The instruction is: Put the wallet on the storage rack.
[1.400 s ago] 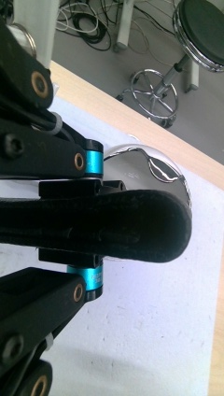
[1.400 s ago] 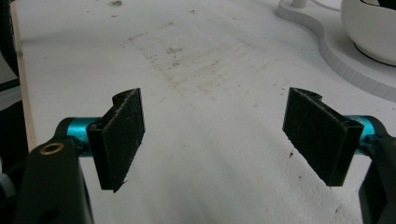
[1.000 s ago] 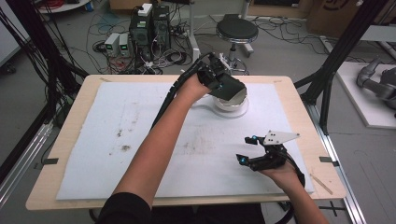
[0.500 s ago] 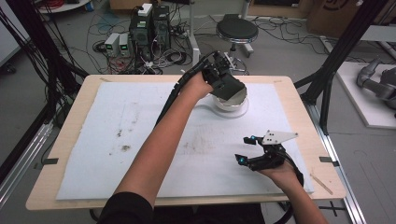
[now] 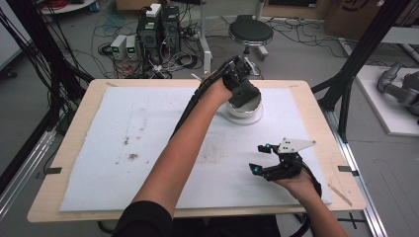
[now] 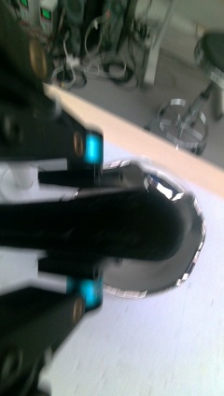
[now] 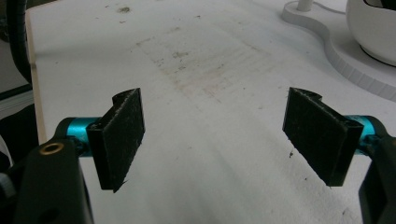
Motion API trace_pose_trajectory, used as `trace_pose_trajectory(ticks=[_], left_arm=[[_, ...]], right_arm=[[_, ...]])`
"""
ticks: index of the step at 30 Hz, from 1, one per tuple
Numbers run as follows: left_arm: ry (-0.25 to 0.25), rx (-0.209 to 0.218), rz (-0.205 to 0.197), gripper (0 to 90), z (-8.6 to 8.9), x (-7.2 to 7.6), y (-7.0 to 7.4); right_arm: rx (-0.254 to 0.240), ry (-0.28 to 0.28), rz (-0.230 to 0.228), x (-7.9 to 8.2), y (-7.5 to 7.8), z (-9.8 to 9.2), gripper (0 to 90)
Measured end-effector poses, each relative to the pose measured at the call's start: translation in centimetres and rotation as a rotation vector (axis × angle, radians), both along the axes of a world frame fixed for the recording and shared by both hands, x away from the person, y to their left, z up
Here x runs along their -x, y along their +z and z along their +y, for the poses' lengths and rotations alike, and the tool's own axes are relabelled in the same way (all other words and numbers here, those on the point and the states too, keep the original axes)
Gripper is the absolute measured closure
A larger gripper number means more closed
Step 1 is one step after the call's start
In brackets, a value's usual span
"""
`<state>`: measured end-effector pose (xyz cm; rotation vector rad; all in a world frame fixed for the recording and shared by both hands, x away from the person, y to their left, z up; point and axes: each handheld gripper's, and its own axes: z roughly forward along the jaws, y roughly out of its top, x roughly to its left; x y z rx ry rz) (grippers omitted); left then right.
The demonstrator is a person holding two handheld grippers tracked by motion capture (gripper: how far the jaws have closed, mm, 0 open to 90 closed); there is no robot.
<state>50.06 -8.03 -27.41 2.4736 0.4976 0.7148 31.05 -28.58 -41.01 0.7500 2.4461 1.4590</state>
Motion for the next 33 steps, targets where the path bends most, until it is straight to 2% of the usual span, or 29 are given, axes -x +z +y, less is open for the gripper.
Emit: trace_pose_trajectory(ticks=[1, 5, 10, 13, 17, 26, 29, 33], left_arm=[[-0.003, 0.012, -0.015, 50.1, 0.1, 0.0, 0.2], [-0.005, 0.058, -0.059, 45.9, 0.6, 0.3, 1.1], [0.011, 0.087, -0.129, 45.3, 1.4, 0.5, 2.3], [0.035, 0.099, -0.152, 45.2, 1.9, 0.3, 2.5], [0.063, 0.109, -0.186, 45.3, 2.2, -0.1, 2.1], [0.077, 0.133, -0.183, 45.1, 2.6, -1.1, 1.6], [0.064, 0.154, -0.168, 43.3, 2.7, -0.9, 1.8], [0.064, 0.190, -0.170, 41.7, 3.1, -0.6, 2.3]], right_arm=[[-0.001, -0.002, 0.004, 0.0, 0.0, 0.0, 21.3], [-0.002, -0.001, 0.004, -0.1, -0.1, 0.0, 21.3], [-0.001, 0.005, 0.000, 0.0, 0.0, 0.2, 21.3], [0.001, 0.006, -0.004, 0.0, 0.0, 0.3, 21.3], [0.000, 0.005, -0.001, 0.0, -0.1, 0.3, 21.3], [0.003, 0.007, 0.006, -0.2, -0.3, 0.3, 21.3], [0.003, 0.001, 0.007, -0.1, -0.2, 0.2, 21.3], [-0.003, -0.013, 0.006, -0.2, -0.2, 0.0, 21.3]])
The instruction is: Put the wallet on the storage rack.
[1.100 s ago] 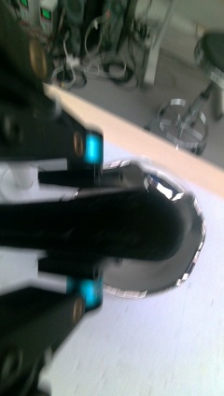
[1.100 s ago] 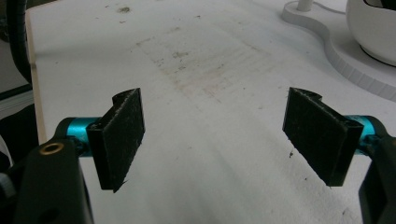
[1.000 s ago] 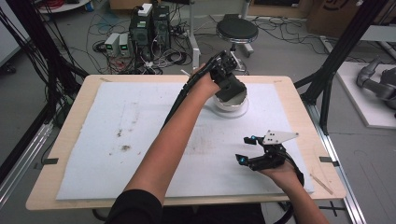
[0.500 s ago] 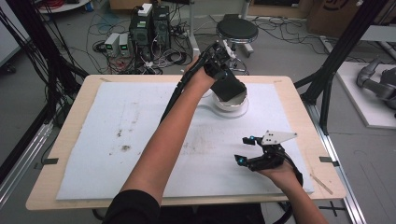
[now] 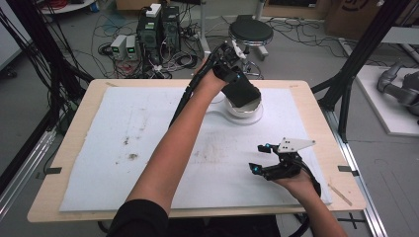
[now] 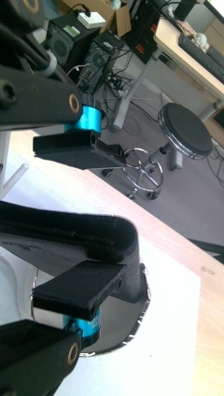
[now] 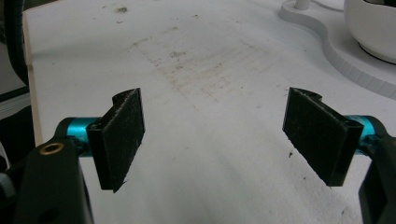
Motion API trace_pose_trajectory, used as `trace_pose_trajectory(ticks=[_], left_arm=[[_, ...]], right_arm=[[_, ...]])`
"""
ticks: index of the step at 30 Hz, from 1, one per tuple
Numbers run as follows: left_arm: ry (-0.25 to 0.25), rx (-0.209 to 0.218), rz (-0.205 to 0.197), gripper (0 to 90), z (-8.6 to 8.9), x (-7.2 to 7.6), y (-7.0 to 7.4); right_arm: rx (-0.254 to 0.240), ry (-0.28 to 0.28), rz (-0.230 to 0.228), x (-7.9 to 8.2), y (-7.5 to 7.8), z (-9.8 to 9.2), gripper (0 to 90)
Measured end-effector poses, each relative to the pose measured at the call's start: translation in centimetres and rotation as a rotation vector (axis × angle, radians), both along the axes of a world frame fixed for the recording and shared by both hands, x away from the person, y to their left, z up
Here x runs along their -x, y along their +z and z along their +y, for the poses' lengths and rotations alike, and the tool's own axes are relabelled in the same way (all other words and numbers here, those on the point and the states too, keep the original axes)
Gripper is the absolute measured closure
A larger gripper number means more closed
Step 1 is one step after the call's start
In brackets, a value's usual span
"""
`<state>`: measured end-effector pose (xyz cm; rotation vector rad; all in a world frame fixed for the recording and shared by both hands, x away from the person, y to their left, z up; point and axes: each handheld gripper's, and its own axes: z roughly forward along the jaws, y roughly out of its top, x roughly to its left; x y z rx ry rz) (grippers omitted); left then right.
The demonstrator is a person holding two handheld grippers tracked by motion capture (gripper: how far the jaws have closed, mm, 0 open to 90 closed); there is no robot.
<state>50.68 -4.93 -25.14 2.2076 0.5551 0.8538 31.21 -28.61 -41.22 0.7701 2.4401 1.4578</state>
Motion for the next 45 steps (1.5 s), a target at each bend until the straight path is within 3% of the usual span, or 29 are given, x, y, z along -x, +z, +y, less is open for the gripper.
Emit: trace_pose_trajectory(ticks=[5, 9, 13, 19, 24, 27, 40, 45], left_arm=[[0.013, -0.001, -0.017, 41.9, 0.4, 0.1, 0.3], [0.052, 0.001, -0.046, 42.8, 0.4, -0.4, 0.1], [0.074, 0.026, -0.073, 47.1, 0.1, -1.1, -0.4], [0.089, 0.018, -0.100, 55.5, -0.4, -1.8, -0.9], [0.102, -0.007, -0.098, 56.5, -0.7, -2.3, -1.2], [0.101, -0.001, -0.088, 54.9, -0.7, -2.4, -1.3], [0.042, 0.086, -0.028, 44.9, 0.8, -1.0, -0.9], [0.032, 0.106, -0.035, 44.3, 1.5, -0.3, -0.5]], right_arm=[[-0.002, 0.002, -0.004, 0.1, 0.1, 0.0, 21.3], [0.000, 0.004, -0.002, 0.0, 0.0, 0.2, 21.3], [0.001, 0.008, 0.001, 0.0, -0.1, 0.2, 21.3], [-0.003, 0.009, 0.004, -0.2, -0.2, 0.1, 21.3], [-0.002, 0.016, 0.007, -0.2, -0.2, 0.2, 21.3], [-0.002, 0.018, 0.006, -0.3, -0.3, 0.2, 21.3], [-0.002, 0.014, 0.012, -0.2, -0.3, 0.4, 21.3], [0.000, 0.014, 0.011, -0.2, -0.3, 0.6, 21.3]])
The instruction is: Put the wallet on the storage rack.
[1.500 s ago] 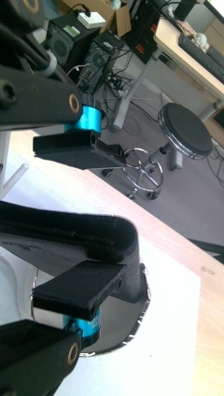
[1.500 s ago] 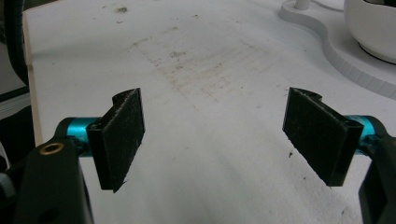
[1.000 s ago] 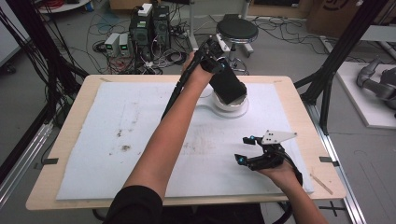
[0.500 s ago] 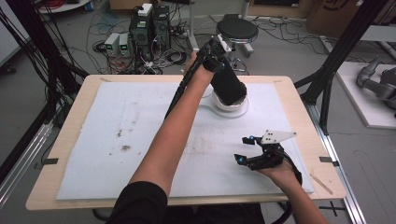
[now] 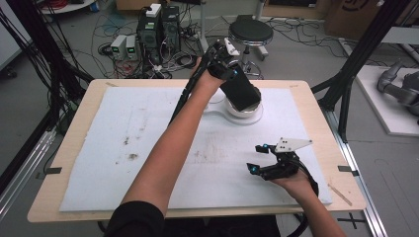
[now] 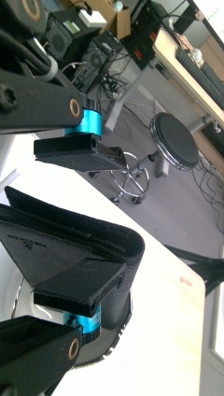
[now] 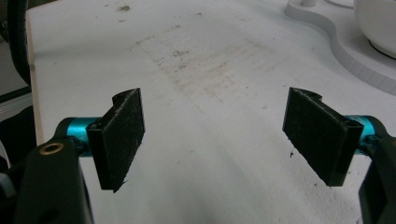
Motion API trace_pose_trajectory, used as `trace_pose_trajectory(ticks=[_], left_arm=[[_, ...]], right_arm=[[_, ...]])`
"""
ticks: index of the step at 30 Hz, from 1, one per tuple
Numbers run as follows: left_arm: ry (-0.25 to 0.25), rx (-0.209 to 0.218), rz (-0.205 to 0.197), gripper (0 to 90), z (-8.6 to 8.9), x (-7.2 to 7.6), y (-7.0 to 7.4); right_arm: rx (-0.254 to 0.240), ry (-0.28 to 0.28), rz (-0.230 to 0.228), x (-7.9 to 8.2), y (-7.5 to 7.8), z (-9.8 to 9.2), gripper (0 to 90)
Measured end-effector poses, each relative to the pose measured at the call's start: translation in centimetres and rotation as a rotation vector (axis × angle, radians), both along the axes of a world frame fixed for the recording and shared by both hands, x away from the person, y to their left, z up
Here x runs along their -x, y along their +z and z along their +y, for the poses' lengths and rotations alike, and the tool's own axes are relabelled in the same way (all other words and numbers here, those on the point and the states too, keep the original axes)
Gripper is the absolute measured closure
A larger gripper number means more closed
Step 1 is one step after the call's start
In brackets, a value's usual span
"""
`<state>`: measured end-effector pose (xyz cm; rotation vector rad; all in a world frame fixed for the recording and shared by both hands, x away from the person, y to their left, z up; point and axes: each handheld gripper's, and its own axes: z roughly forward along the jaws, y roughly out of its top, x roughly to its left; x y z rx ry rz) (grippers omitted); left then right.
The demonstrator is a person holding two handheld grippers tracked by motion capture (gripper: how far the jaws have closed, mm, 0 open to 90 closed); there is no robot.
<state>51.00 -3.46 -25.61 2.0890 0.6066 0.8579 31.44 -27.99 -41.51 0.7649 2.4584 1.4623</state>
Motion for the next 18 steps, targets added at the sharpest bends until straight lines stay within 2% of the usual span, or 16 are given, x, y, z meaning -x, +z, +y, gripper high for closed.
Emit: trace_pose_trajectory(ticks=[9, 18], left_arm=[[-0.026, 0.049, 0.001, 43.1, 1.2, 1.0, 0.9], [-0.105, 0.152, 0.039, 40.1, 2.6, 2.4, 1.5]], right_arm=[[0.004, 0.000, 0.002, 0.0, -0.1, 0.3, 21.3], [0.005, -0.011, 0.000, -0.1, -0.1, 0.1, 21.3]])
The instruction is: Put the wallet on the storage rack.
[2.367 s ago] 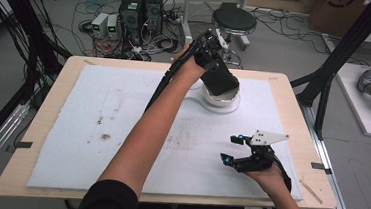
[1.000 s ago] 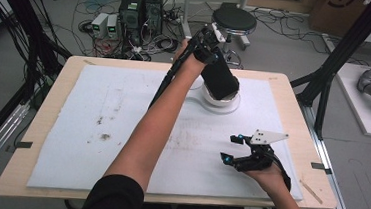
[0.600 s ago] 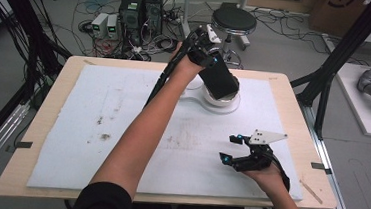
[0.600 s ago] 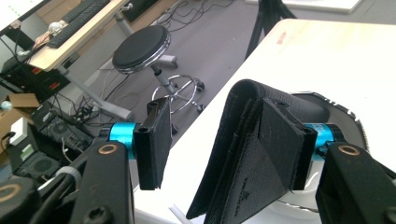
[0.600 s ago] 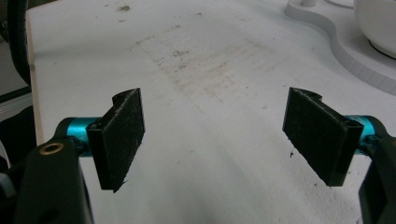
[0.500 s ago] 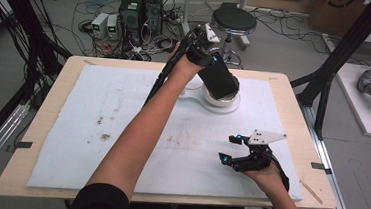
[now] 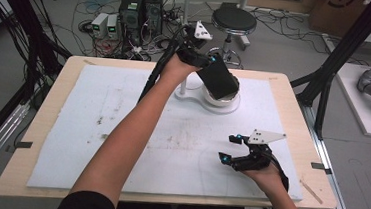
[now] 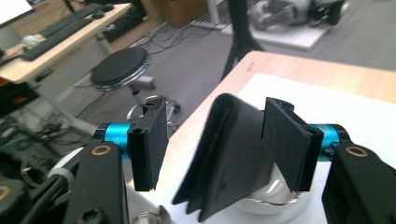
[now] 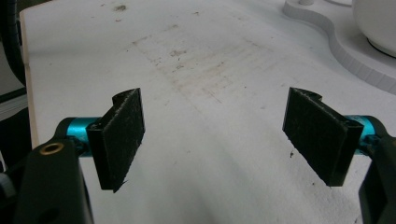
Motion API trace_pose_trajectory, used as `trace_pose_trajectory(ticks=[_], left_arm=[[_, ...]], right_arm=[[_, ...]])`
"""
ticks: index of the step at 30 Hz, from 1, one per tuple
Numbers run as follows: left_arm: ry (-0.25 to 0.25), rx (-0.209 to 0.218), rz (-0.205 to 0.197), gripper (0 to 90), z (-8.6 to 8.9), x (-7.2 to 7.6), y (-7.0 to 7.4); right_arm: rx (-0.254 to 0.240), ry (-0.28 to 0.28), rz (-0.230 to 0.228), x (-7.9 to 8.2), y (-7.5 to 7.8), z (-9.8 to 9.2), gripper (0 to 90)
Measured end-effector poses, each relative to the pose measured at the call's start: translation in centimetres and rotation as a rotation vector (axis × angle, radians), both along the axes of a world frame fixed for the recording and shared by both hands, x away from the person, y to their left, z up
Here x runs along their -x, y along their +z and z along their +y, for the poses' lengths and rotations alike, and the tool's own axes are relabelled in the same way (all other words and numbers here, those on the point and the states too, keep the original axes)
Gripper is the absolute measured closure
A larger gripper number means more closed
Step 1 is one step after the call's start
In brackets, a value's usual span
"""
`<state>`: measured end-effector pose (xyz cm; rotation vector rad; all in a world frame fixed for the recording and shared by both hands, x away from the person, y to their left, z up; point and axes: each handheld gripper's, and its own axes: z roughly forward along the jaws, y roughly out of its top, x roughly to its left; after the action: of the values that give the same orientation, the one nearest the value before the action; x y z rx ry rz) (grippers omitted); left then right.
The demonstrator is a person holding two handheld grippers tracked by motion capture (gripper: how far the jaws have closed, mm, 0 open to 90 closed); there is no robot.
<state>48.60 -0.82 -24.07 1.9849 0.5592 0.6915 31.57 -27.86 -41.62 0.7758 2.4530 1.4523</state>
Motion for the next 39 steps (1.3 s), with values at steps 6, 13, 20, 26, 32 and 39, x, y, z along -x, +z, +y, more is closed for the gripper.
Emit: trace_pose_trajectory(ticks=[6, 13, 20, 26, 32, 39], left_arm=[[-0.085, 0.083, 0.023, 37.7, 1.5, 1.6, 0.4], [-0.154, 0.147, 0.051, 35.4, 3.8, 3.0, -0.5], [-0.183, 0.186, 0.057, 33.9, 7.1, 4.2, -1.7], [-0.197, 0.193, 0.044, 31.6, 10.6, 6.1, -3.4], [-0.214, 0.197, 0.034, 29.6, 13.2, 8.3, -5.4], [-0.185, 0.218, 0.055, 29.5, 15.4, 10.1, -8.0]], right_arm=[[-0.004, -0.008, -0.002, 0.0, 0.1, -0.2, 21.3], [-0.020, -0.026, -0.005, 0.1, 0.3, -0.2, 21.3], [-0.023, -0.037, -0.009, 0.2, 0.3, -0.3, 21.3], [-0.033, -0.052, -0.012, 0.1, 0.4, -0.5, 21.0], [-0.032, -0.048, -0.007, -0.2, 0.4, -0.2, 20.8], [-0.035, -0.033, -0.011, -0.3, 0.4, 0.0, 20.8]])
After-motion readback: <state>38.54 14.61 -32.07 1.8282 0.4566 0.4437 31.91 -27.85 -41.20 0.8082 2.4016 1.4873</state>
